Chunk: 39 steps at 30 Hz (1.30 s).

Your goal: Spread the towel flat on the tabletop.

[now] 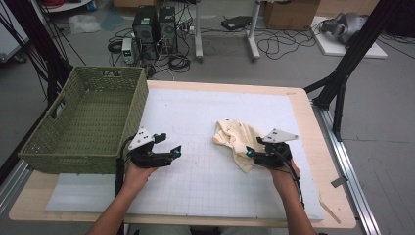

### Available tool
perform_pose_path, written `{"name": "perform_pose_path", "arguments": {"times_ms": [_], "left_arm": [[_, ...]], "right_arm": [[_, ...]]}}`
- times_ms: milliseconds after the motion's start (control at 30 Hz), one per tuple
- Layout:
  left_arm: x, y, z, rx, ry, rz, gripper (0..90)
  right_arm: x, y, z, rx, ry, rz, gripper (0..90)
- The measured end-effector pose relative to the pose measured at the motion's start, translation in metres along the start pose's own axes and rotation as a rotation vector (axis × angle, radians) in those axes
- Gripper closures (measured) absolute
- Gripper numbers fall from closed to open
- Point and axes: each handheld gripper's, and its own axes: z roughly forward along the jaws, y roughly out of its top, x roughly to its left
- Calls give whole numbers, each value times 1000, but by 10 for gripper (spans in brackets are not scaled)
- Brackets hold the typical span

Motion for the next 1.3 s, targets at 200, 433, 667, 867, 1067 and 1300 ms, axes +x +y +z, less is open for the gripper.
{"name": "perform_pose_path", "arguments": {"times_ms": [200, 433, 667, 867, 1067, 1300], "left_arm": [[0, 0, -1, -3, 7, 1, 212], [-1, 1, -1, 2, 16, 14, 218], [1, 2, -3, -8, 29, 9, 218], [2, 3, -5, -15, 33, 7, 218], [3, 3, -5, -15, 36, 5, 218], [3, 2, -4, -10, 38, 6, 218]], "right_arm": [[15, -6, 39, 105, 61, -14, 393], [16, -10, 43, 85, 147, 31, 801], [43, -8, 41, 78, 309, -18, 820], [77, 0, 35, 42, 453, -103, 800], [64, 1, 20, 26, 386, -75, 597], [42, 0, 1, -31, 238, -16, 486]]}}
